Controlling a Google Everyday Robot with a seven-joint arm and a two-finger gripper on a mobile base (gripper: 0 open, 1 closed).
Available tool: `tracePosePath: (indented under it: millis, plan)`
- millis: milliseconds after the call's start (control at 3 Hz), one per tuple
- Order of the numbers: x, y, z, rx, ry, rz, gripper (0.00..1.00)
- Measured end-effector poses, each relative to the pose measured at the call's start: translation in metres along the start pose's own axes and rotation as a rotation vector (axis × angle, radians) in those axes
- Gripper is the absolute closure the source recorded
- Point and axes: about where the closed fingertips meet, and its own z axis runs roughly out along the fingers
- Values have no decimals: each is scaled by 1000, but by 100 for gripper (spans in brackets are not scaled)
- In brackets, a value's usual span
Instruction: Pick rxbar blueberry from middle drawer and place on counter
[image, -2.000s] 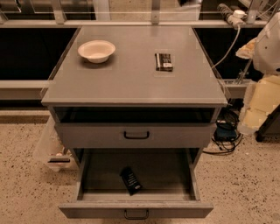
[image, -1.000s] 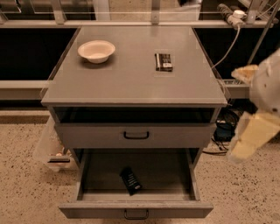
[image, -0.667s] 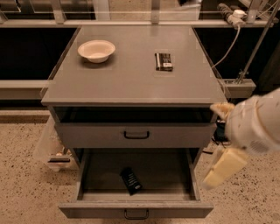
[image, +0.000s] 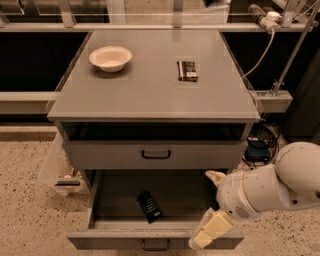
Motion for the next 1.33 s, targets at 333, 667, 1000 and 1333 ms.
tracePosePath:
  millis: [333,667,1000,1333]
  plan:
    - [3,3,0,57,-16,49,0]
    - [11,6,49,58,-77,100,0]
    - [24,1,123,18,-140,174,0]
    - [25,-43,169,81,-178,234,0]
